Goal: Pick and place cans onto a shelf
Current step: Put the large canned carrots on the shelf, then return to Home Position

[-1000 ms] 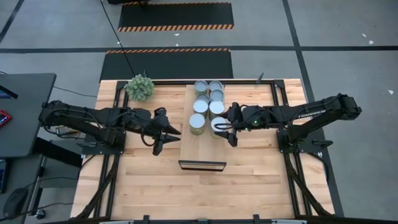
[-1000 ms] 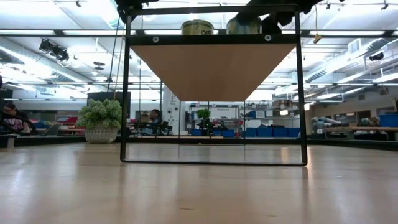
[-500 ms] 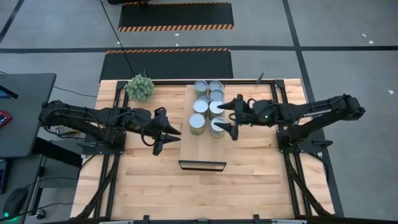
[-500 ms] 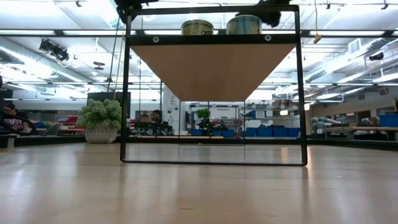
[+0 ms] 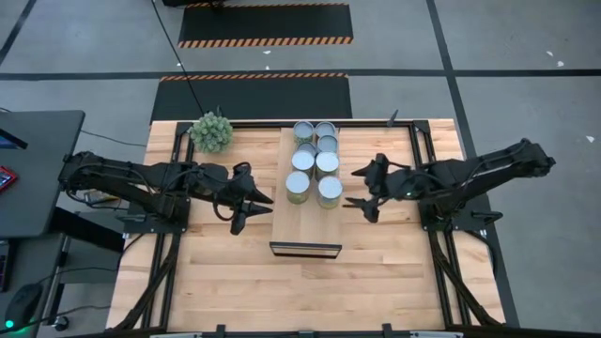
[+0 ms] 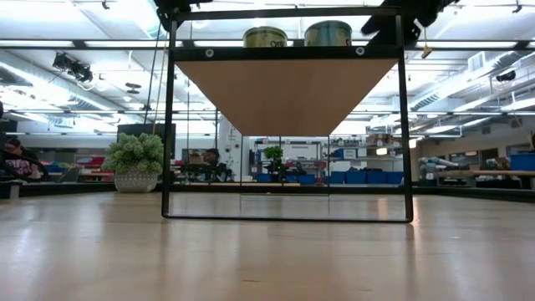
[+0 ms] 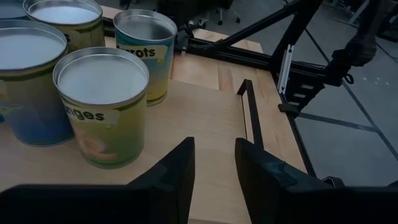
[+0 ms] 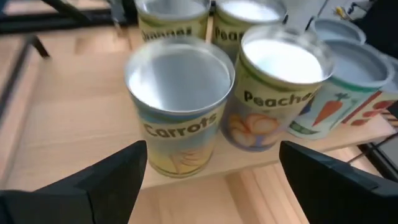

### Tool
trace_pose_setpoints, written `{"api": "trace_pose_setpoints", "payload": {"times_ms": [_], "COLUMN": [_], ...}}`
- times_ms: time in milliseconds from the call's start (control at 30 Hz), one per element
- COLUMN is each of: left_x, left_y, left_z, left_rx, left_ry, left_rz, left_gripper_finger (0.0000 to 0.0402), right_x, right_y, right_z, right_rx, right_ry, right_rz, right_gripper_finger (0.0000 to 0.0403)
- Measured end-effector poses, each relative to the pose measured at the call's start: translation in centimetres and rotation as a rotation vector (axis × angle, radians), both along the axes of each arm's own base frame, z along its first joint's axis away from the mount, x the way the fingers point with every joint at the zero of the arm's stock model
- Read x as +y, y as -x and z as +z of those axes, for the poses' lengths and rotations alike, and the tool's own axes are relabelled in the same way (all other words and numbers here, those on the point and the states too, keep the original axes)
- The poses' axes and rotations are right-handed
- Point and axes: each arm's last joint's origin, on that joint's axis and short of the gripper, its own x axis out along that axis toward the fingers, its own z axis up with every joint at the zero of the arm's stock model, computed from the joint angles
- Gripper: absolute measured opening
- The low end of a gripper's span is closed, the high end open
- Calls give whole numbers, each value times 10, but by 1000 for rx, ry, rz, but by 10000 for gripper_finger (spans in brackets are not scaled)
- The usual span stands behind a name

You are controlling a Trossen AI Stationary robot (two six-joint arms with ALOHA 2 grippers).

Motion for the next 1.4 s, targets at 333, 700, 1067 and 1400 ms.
{"api": "trace_pose_setpoints", "payload": {"times_ms": [333, 700, 1067, 1400], "left_x": [8, 25, 45, 59], "left_y": [5, 19, 39, 76], "left_z": [5, 9, -26, -45], "left_rx": [-22, -8, -79, -143], "left_ry": [18, -66, 51, 162], "left_rz": [25, 51, 132, 269], "left_gripper_finger": [121, 121, 121, 120], "right_x": [-13, -20, -26, -39], "right_y": [-26, 4, 44, 72], "right_z": [-17, 4, -6, -22], "right_rx": [19, -51, -234, -415], "right_ry": [-74, -133, -229, -288], "right_rz": [-90, -119, -150, -200], "right_gripper_finger": [374, 373, 373, 373]}}
